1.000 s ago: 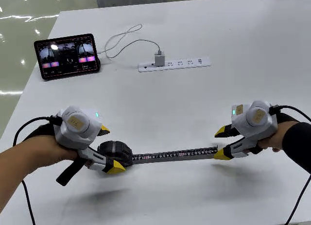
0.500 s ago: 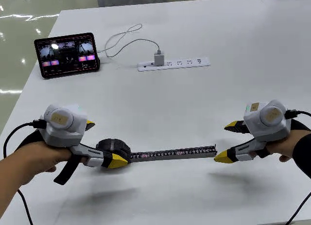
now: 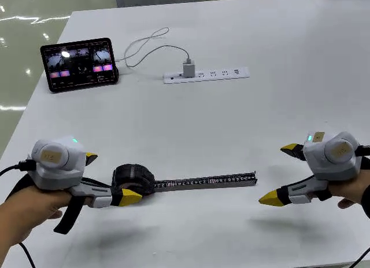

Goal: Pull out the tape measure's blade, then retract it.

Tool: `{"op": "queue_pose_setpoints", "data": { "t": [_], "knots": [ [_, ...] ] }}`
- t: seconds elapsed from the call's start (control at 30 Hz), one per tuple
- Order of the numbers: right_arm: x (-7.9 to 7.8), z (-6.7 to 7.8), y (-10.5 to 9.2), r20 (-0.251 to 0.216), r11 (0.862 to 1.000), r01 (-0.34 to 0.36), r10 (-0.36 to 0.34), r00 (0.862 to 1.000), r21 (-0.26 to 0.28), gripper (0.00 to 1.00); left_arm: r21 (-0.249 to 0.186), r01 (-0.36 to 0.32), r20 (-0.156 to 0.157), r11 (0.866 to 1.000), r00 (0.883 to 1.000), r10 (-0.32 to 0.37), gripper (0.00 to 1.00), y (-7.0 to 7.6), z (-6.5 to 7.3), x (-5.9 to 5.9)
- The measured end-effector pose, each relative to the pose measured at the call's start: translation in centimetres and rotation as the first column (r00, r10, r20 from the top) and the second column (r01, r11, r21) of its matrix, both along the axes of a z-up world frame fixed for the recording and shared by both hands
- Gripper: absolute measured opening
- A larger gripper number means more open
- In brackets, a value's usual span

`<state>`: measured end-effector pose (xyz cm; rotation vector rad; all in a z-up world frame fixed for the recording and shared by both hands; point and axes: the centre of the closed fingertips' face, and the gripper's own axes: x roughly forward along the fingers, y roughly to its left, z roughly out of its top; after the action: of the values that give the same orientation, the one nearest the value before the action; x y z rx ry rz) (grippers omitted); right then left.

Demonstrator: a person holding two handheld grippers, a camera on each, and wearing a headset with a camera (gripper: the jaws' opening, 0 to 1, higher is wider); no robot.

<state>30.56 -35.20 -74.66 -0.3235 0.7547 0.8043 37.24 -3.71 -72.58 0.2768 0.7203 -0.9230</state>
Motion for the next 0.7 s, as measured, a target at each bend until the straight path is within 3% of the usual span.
{"op": "queue_pose_setpoints", "data": {
  "t": [0.03, 0.1, 0.17, 0.3, 0.4, 0.5, 0.6, 0.7],
  "knots": [
    [-0.2, 0.2, -0.2, 0.003, 1.0, 0.011, -0.011, 1.0, 0.002, 0.93, -0.009, 0.0, 0.034, 1.0, 0.999, 0.0, 0.99, 0.1, 0.1, 0.0],
    [-0.4, 0.4, -0.5, 0.012, 1.0, 0.024, -0.024, 1.0, 0.005, 0.96, -0.011, 0.007, 0.031, 1.0, 0.999, -0.006, 0.99, 0.4, -0.1, -0.6],
    [-0.5, 0.7, -1.5, 0.045, 0.998, 0.055, -0.054, 0.998, -0.035, 0.99, -0.008, 0.003, 0.036, 1.0, 0.999, -0.003, 0.99, 0.8, -0.5, -0.9],
    [-1.0, 0.9, -2.1, 0.056, 0.998, 0.064, -0.063, 0.996, -0.017, 0.99, 0.005, 0.003, 0.061, 1.0, 0.998, -0.003, 0.99, 1.4, -0.5, -1.4],
    [-1.6, 1.0, -2.3, 0.051, 0.998, 0.07, -0.069, 0.996, -0.003, 0.99, -0.019, -0.006, 0.079, 1.0, 0.997, 0.008, 0.99, 1.6, 0.0, -1.4],
    [-2.4, 1.1, -2.4, 0.051, 0.998, 0.057, -0.056, 0.997, -0.019, 0.99, -0.02, -0.019, 0.081, 1.0, 0.996, 0.02, 0.99, 1.9, 0.1, -1.5],
    [-3.1, 1.6, -2.2, 0.059, 0.999, 0.049, -0.049, 0.997, 0.001, 0.99, -0.023, -0.024, 0.093, 0.999, 0.995, 0.026, 0.99, 2.3, 0.4, -1.8],
    [-3.9, 1.8, -2.2, 0.067, 0.999, 0.051, -0.051, 0.996, 0.005, 0.99, -0.031, -0.038, 0.118, 0.999, 0.992, 0.041, 0.99, 2.5, 1.0, -2.1]
  ]
}}
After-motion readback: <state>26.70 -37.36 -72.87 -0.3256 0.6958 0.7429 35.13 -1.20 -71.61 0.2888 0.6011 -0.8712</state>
